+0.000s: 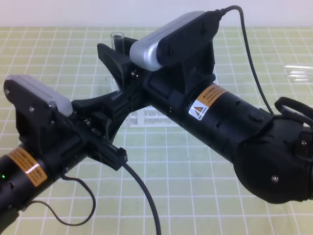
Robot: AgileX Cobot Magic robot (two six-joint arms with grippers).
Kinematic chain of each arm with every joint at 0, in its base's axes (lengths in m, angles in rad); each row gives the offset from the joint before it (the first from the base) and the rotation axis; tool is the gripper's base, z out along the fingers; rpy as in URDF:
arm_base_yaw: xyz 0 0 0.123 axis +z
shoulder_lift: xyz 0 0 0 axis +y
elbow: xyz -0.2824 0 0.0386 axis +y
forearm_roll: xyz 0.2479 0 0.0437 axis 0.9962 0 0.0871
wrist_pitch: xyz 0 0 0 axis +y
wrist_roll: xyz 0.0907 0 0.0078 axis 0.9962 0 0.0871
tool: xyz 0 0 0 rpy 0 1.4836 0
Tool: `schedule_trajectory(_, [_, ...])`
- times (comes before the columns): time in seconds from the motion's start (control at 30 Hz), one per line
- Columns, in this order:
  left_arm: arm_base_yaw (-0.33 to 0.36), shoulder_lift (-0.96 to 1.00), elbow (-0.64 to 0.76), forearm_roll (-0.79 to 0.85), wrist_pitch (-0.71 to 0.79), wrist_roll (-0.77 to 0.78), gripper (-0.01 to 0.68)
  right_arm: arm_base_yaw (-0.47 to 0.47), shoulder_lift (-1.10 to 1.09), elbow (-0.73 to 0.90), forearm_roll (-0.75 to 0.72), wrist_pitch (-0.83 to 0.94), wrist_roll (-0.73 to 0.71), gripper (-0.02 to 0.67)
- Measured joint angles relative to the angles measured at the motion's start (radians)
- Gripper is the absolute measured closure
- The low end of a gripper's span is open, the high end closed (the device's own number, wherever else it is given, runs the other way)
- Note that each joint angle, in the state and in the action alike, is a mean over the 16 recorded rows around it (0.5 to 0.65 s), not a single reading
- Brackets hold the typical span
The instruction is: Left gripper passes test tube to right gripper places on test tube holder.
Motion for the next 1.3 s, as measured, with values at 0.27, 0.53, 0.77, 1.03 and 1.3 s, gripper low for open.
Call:
schedule_trajectory(0.27, [0.0,0.0,0.0,0.0,0.0,-0.003,0.639,0.0,0.0,0.0,-0.001,-0.003,0.001,0.503])
schedule_trajectory(0.53, [0.0,0.001,0.0,0.001,0.001,-0.013,0.633,0.002,0.0,0.0,-0.001,-0.007,0.003,0.54])
schedule_trajectory(0.77, [0.0,0.001,0.0,0.003,0.003,-0.026,0.62,0.003,0.0,0.0,-0.002,-0.011,0.004,0.557])
schedule_trajectory(1.03, [0.0,0.0,0.0,0.006,0.002,-0.036,0.585,0.003,0.0,0.0,-0.003,-0.013,0.003,0.557])
schedule_trajectory(1.3, [0.0,0.0,0.0,0.006,0.005,-0.039,0.454,0.001,0.0,0.0,0.0,-0.017,-0.008,0.557])
